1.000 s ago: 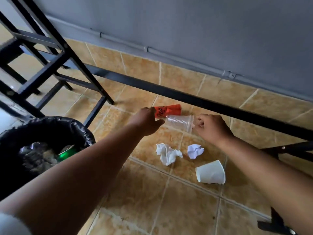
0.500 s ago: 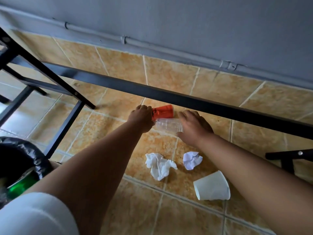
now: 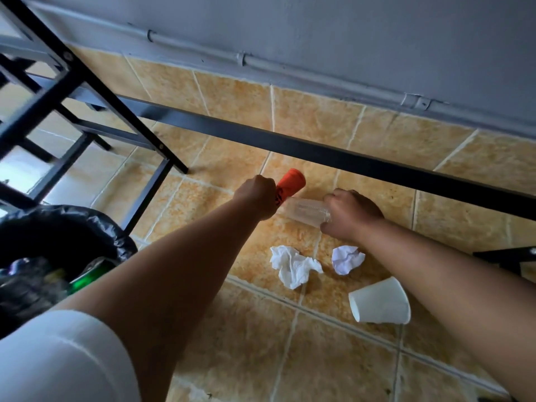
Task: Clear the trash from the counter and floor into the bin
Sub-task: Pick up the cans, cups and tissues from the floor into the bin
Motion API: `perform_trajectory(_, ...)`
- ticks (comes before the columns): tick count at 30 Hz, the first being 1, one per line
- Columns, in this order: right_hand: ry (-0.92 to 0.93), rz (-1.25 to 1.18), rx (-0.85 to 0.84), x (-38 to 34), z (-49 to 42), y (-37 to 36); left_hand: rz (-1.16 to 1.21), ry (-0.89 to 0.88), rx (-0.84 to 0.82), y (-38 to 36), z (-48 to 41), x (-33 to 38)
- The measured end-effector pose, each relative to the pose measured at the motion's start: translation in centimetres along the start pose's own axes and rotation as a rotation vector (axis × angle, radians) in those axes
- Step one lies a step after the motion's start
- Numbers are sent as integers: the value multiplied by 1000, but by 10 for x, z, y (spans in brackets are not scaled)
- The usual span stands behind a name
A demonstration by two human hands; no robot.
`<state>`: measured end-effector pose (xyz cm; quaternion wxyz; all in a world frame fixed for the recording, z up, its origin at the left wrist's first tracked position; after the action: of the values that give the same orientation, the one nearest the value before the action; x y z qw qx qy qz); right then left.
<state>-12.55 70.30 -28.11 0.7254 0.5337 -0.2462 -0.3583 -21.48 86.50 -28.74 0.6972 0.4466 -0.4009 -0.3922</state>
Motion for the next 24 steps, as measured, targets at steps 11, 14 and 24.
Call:
perform_trajectory(11,106,-15,21,-41,74,88,-31,49,47,80,101,-13)
perform_trajectory(14,165,-37,63,-63,98,120,-4,55,76,114,144,-28)
perform_trajectory(24,379,-273,133,-184,173,193,145,165,238,184,307,-113)
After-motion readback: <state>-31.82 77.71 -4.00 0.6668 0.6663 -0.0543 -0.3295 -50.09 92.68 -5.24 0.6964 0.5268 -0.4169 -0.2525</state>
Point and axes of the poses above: each hand's wrist, its own z-axis away from the middle knuckle, its own y-axis out of the back of the hand, x = y × z, the point moved 5 cm from there along -z, towards the middle knuckle, and after that the axes turned 15 degrees about -y, right-handed, at the moved point
